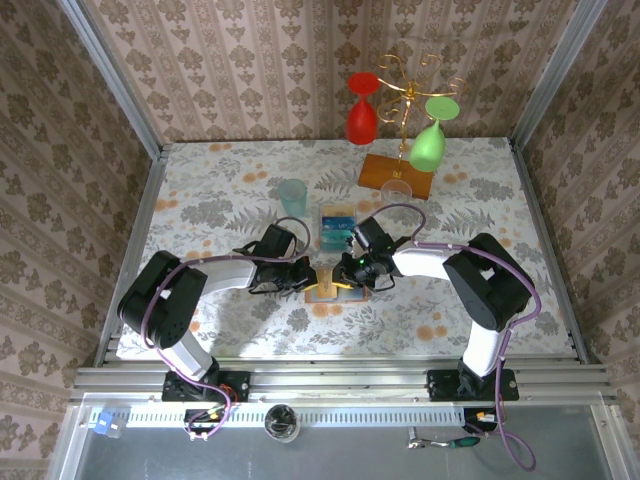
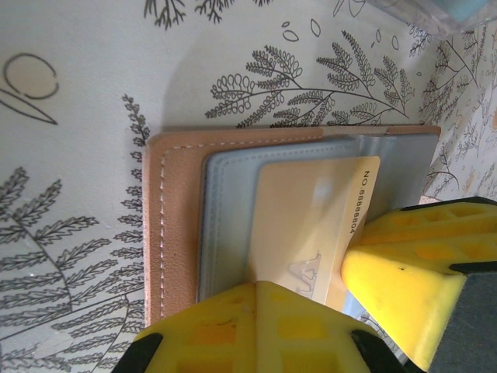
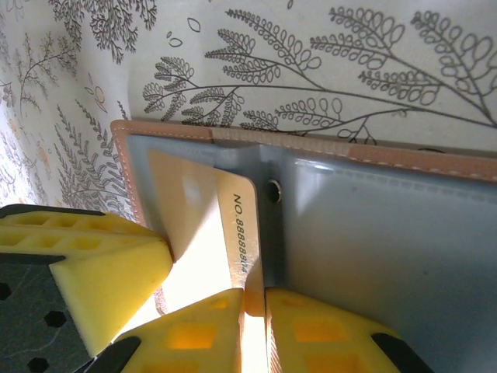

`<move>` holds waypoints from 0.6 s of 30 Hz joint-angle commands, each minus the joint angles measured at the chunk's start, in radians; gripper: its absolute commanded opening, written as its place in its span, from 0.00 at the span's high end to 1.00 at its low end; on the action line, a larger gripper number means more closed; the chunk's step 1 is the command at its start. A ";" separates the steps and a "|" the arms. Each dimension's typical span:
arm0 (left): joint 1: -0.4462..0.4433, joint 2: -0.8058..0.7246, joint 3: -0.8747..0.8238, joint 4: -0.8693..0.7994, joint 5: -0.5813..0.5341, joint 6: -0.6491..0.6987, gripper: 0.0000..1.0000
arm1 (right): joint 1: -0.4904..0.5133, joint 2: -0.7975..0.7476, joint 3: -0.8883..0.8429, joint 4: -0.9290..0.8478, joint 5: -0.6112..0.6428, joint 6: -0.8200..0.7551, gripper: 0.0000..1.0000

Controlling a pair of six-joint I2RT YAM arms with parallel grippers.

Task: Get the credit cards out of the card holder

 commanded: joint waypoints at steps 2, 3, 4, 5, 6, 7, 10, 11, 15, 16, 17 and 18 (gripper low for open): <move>-0.007 0.008 0.006 -0.033 0.003 0.029 1.00 | -0.004 -0.008 -0.017 0.051 -0.041 0.021 0.85; -0.007 0.009 0.006 -0.032 0.003 0.029 1.00 | -0.005 -0.010 -0.021 0.057 -0.041 0.023 0.85; -0.007 0.009 0.006 -0.033 0.002 0.029 1.00 | -0.005 -0.013 -0.022 0.060 -0.042 0.025 0.85; -0.007 0.009 0.006 -0.033 0.002 0.029 1.00 | -0.006 -0.014 -0.026 0.066 -0.042 0.029 0.86; -0.007 0.007 0.006 -0.033 0.002 0.029 1.00 | -0.008 -0.016 -0.029 0.070 -0.042 0.031 0.87; -0.007 0.006 0.006 -0.034 0.001 0.029 1.00 | -0.008 -0.017 -0.032 0.070 -0.041 0.031 0.87; -0.007 0.005 0.003 -0.036 0.001 0.029 1.00 | -0.009 -0.024 -0.034 0.067 -0.035 0.032 0.89; -0.007 0.005 0.002 -0.035 0.001 0.029 1.00 | -0.011 -0.025 -0.034 0.063 -0.033 0.031 0.90; -0.007 0.004 0.001 -0.036 -0.003 0.029 1.00 | -0.012 -0.042 -0.038 0.036 -0.015 0.019 0.92; -0.006 0.005 0.001 -0.035 -0.002 0.029 1.00 | -0.014 -0.048 -0.037 0.025 -0.008 0.013 0.92; -0.007 0.004 0.002 -0.035 -0.002 0.029 1.00 | -0.014 -0.054 -0.037 0.015 -0.003 0.009 0.92; -0.007 0.005 0.002 -0.036 -0.002 0.028 1.00 | -0.015 -0.059 -0.037 0.004 0.003 0.004 0.93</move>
